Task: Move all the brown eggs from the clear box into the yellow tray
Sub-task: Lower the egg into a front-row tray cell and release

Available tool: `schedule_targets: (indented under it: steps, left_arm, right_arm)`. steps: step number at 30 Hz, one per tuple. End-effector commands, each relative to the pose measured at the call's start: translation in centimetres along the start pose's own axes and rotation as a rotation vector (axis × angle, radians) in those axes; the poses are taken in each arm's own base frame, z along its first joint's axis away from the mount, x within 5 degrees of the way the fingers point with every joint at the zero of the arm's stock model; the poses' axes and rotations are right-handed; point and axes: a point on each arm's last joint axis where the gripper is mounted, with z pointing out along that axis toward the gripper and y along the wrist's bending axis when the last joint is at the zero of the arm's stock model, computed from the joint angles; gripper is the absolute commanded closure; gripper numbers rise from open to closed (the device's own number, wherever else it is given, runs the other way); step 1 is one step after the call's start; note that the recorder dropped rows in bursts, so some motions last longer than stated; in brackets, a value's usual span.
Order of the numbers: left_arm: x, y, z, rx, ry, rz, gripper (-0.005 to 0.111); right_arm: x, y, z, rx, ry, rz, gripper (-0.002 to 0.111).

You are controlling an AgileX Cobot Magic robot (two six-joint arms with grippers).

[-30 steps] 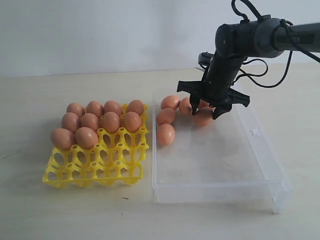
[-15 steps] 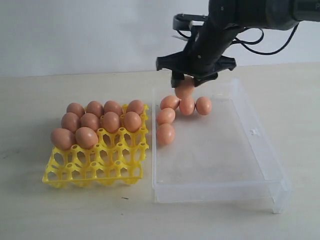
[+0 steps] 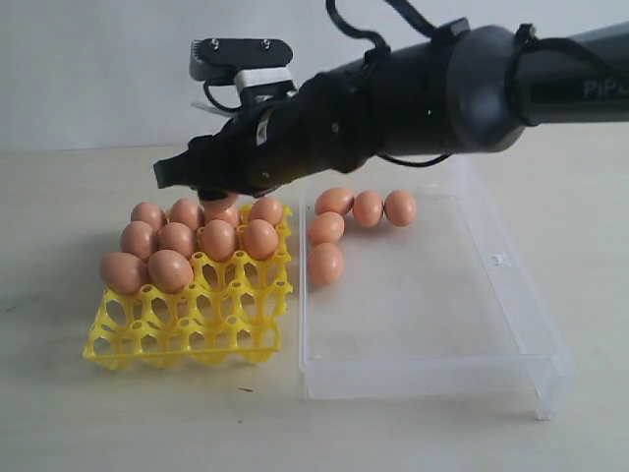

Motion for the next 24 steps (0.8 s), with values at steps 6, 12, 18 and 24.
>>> schedule_targets:
  steps: [6, 12, 18, 24]
  left_arm:
    - [0.1, 0.0, 0.0, 0.003, -0.005, -0.011, 0.107]
    - [0.1, 0.0, 0.0, 0.003, -0.005, -0.011, 0.107]
    - [0.1, 0.0, 0.0, 0.003, -0.005, -0.011, 0.107]
    - [0.1, 0.0, 0.0, 0.003, -0.005, -0.011, 0.107]
  right_arm:
    - [3.1, 1.4, 0.8, -0.063, -0.120, -0.117, 0.108]
    - [4.6, 1.0, 2.1, -0.052, -0.079, -0.134, 0.108]
    - [5.4, 0.7, 3.0, -0.047, -0.059, -0.136, 0.108]
    - [6.3, 0.5, 3.9, -0.044, -0.048, -0.137, 0.108]
